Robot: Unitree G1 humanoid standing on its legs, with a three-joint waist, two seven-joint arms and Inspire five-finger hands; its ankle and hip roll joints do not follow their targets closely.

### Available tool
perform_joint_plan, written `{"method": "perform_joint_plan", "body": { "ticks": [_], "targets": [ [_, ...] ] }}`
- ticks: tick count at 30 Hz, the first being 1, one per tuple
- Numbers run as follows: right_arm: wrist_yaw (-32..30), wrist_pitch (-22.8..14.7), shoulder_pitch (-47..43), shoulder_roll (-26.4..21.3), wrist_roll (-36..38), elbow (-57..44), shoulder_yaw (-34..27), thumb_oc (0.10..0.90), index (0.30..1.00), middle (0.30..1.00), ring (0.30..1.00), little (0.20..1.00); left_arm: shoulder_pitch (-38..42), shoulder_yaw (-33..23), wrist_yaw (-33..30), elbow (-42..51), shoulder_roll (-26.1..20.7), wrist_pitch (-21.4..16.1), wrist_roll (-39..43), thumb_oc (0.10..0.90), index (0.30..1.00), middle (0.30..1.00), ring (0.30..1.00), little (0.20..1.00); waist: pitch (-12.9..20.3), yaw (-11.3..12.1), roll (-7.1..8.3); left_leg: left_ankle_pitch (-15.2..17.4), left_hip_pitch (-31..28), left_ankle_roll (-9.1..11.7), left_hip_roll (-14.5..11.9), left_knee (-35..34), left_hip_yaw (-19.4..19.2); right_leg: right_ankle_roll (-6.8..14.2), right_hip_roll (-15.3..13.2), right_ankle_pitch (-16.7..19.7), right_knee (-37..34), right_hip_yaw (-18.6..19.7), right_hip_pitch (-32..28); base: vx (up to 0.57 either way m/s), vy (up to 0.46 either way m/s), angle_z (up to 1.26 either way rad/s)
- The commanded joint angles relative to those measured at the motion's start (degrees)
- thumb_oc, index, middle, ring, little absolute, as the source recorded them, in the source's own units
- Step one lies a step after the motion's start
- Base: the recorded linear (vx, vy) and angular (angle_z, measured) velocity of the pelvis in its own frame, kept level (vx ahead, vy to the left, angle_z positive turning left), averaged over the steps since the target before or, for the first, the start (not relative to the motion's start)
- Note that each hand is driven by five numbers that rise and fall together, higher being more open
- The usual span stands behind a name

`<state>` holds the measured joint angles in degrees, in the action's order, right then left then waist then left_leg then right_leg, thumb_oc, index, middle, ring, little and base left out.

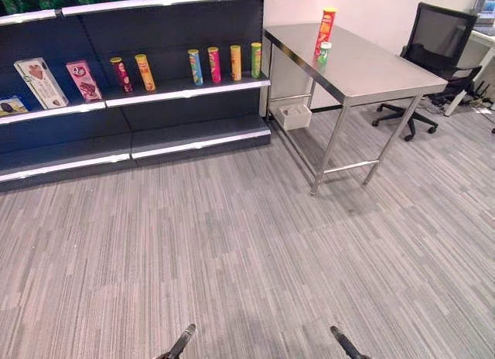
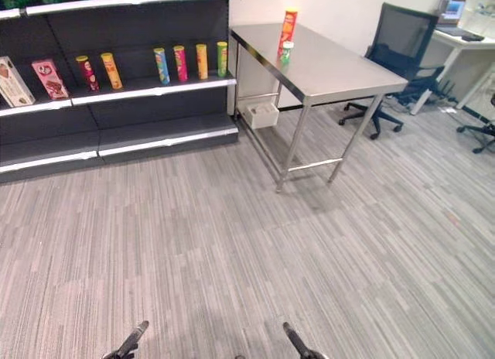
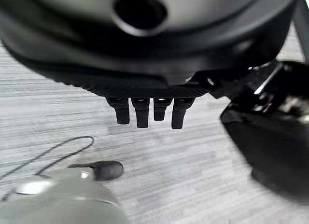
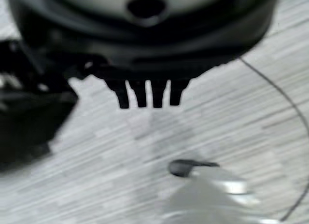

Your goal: Put the goods on the table back onto the shelves and tidy them up.

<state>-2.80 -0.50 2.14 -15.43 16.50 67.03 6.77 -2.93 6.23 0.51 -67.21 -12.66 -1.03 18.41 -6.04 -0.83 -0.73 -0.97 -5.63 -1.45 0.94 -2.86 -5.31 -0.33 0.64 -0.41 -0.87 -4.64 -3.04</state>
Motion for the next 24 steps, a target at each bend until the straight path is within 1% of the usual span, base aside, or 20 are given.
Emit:
{"method": "perform_joint_plan", "body": {
  "ticks": [1,9,19,20,21,24],
  "targets": [
    [-0.61,-1.79,-2.94,-2.22,1.05,-0.20,-0.14,0.800,0.900,0.900,0.900,0.900,3.91,-0.91,0.18,1.11,-1.01,-2.63,1.98,0.800,0.900,0.900,0.900,0.900,-2.06,-0.28,1.26,3.08,-2.50,3.71,-1.36,-2.14,4.20,6.27,-2.59,-0.60,-4.13,-0.23,-4.48,0.00,0.000,0.00],
    [-0.83,-1.63,-2.73,-2.36,1.23,0.18,-0.27,0.800,0.900,0.900,0.900,0.900,4.13,-1.14,-0.96,2.50,-1.15,-2.72,2.71,0.800,0.900,0.900,0.900,0.900,-2.15,-0.38,1.29,3.22,-2.82,3.70,-1.61,-2.14,3.89,6.22,-2.38,-0.73,-4.13,0.20,-4.60,0.01,-0.010,-0.03],
    [-0.68,-1.61,-2.74,-2.33,0.83,-0.40,0.34,0.800,0.900,0.900,0.900,0.900,4.51,-0.26,-0.81,1.22,-1.14,-2.51,0.81,0.800,0.900,0.900,0.900,0.900,-2.27,-0.78,1.17,3.35,-3.08,3.79,-1.90,-2.14,4.03,5.99,-2.13,-0.94,-4.13,0.39,-4.53,0.00,-0.008,0.00],
    [-0.43,-1.64,-3.31,-2.53,0.49,-0.77,1.00,0.800,0.900,0.900,0.900,0.900,4.94,0.78,-0.45,0.24,-1.40,-2.32,-1.35,0.800,0.900,0.900,0.900,0.900,-2.98,-0.84,1.25,3.29,-2.86,3.75,-2.18,-1.76,4.00,5.61,-1.74,-0.95,-4.13,0.82,-4.43,0.03,-0.107,0.00],
    [-0.43,-1.66,-3.51,-2.61,0.40,-0.82,1.15,0.800,0.900,0.900,0.900,0.900,5.11,1.05,-0.46,0.04,-1.49,-2.25,-1.73,0.800,0.900,0.900,0.900,0.900,-3.36,-0.86,1.35,3.45,-2.46,3.78,-2.24,-0.97,3.93,5.50,-1.71,-0.84,-4.13,0.83,-4.31,-0.02,-0.104,-0.02],
    [-0.47,-1.72,-4.30,-3.15,-0.15,-1.58,1.89,0.800,0.900,0.900,0.900,0.900,5.90,1.80,-0.44,-0.21,-1.94,-2.12,-2.67,0.800,0.900,0.900,0.900,0.900,-5.00,-0.78,1.83,4.73,1.25,4.07,-2.26,4.87,4.31,4.79,-1.58,-0.87,-3.40,0.96,-3.23,-0.05,-0.078,0.00]
  ]
}}
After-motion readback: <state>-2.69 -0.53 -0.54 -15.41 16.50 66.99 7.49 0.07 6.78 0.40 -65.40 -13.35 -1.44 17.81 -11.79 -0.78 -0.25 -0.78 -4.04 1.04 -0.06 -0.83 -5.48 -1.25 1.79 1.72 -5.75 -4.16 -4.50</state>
